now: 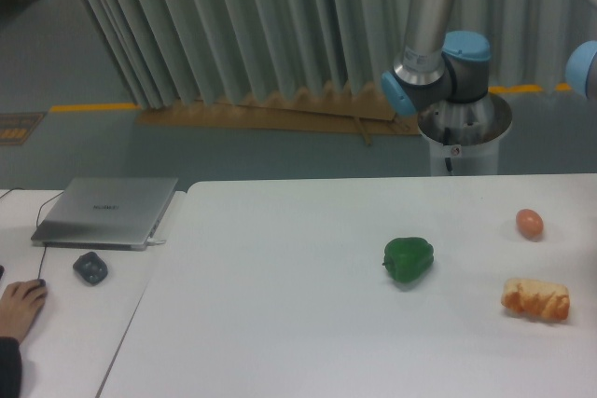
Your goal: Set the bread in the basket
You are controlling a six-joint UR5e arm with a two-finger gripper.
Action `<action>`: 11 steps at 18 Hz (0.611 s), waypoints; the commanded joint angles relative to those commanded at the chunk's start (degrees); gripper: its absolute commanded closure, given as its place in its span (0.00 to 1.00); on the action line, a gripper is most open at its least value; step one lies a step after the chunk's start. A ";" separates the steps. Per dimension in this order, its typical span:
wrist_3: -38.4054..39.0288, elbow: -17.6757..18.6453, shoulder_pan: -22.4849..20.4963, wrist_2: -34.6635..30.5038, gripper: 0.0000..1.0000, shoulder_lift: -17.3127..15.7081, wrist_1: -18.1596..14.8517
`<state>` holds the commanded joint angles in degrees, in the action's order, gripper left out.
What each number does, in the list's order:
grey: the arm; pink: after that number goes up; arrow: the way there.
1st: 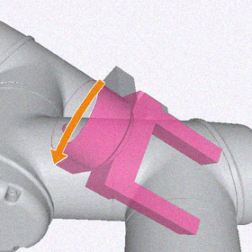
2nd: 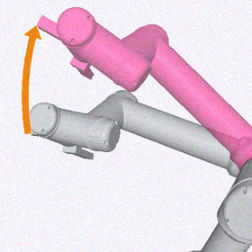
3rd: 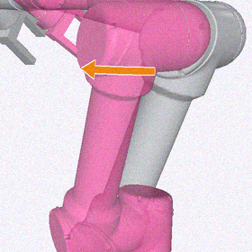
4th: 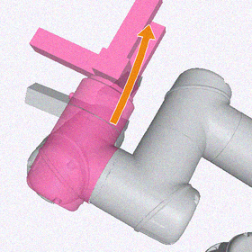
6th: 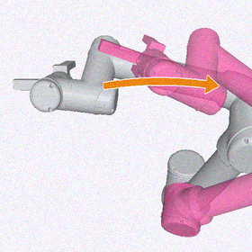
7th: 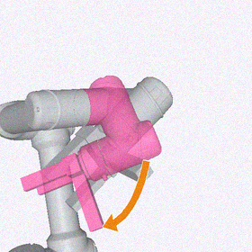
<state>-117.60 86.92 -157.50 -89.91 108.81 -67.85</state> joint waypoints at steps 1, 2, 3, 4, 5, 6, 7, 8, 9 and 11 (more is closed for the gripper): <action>0.09 0.00 0.00 0.00 0.00 -0.09 0.00; 0.09 0.00 0.09 0.00 0.00 -0.09 0.00; 0.17 0.00 0.17 0.00 0.00 0.00 0.00; 0.17 0.00 0.17 -0.17 0.00 -0.09 0.00; 0.09 0.00 0.09 0.00 0.00 -0.09 0.00; 0.09 0.09 0.09 0.00 0.00 -0.09 0.09; 0.00 0.09 0.09 0.00 0.00 -0.09 0.09; 0.00 0.09 0.09 0.26 0.00 -0.18 0.09; 0.00 0.18 0.09 0.26 0.00 -0.35 0.09; 0.00 0.18 0.09 0.09 0.00 -0.53 0.00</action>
<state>-117.60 87.10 -157.41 -89.82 108.28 -67.85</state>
